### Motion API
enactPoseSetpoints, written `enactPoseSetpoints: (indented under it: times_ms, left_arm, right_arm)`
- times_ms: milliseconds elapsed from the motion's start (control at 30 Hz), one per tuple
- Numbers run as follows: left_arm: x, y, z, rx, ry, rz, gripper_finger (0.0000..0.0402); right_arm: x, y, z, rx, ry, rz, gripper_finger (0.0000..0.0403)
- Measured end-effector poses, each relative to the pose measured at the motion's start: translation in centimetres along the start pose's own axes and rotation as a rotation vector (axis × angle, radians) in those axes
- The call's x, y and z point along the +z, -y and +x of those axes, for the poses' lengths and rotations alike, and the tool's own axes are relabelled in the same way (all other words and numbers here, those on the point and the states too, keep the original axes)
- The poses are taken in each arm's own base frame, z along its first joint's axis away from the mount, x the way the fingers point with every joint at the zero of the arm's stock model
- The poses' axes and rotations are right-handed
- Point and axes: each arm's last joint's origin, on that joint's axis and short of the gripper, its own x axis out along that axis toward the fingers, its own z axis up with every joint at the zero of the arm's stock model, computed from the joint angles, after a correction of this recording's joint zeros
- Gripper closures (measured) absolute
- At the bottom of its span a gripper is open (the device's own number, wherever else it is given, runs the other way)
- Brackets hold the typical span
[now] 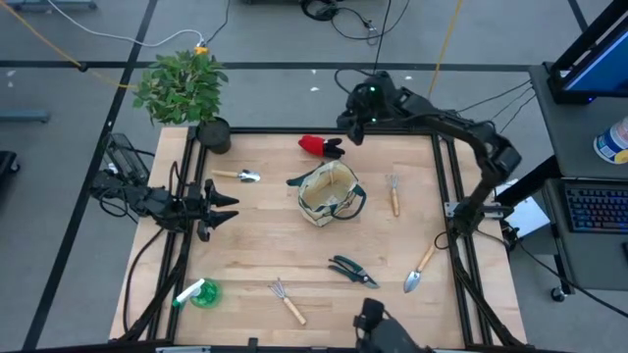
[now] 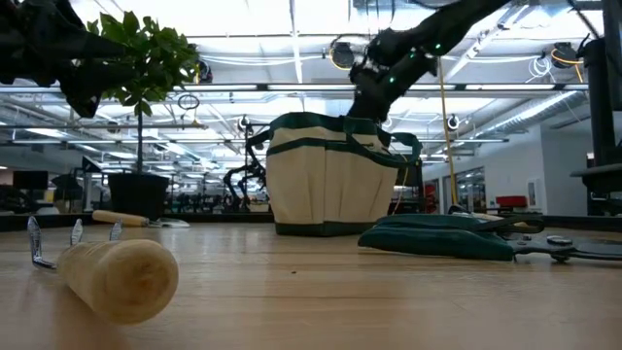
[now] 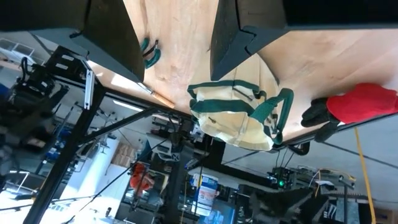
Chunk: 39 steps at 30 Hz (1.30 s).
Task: Pick & Place Garden tools in Gardening bag
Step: Put the red gloves into the light brown gardening bag
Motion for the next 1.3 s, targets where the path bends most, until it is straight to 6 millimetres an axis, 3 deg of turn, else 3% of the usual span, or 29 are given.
enactPoseSetpoints:
  times_ms: [367, 633, 1033, 1300]
  left_arm:
    - [0.0, 0.0, 0.0, 0.000, 0.001, -0.030, 0.0210]
    - [0.1, 0.0, 0.0, 0.006, 0.008, -0.058, 0.0210]
    - [0.1, 0.0, 0.0, 0.018, 0.011, -0.054, 0.0211]
    - [0.0, -0.1, 0.0, 0.027, 0.011, -0.053, 0.0210]
  right_arm:
    - [-0.4, 1.5, 4.4, 0.078, -0.066, -0.023, 0.0196]
    - [-1.8, 2.3, 7.7, 0.108, -0.145, 0.007, 0.0196]
    - [-3.9, 0.4, 11.9, 0.108, -0.256, -0.073, 0.0195]
    - [-5.7, -0.2, 14.3, 0.077, -0.332, -0.099, 0.0166]
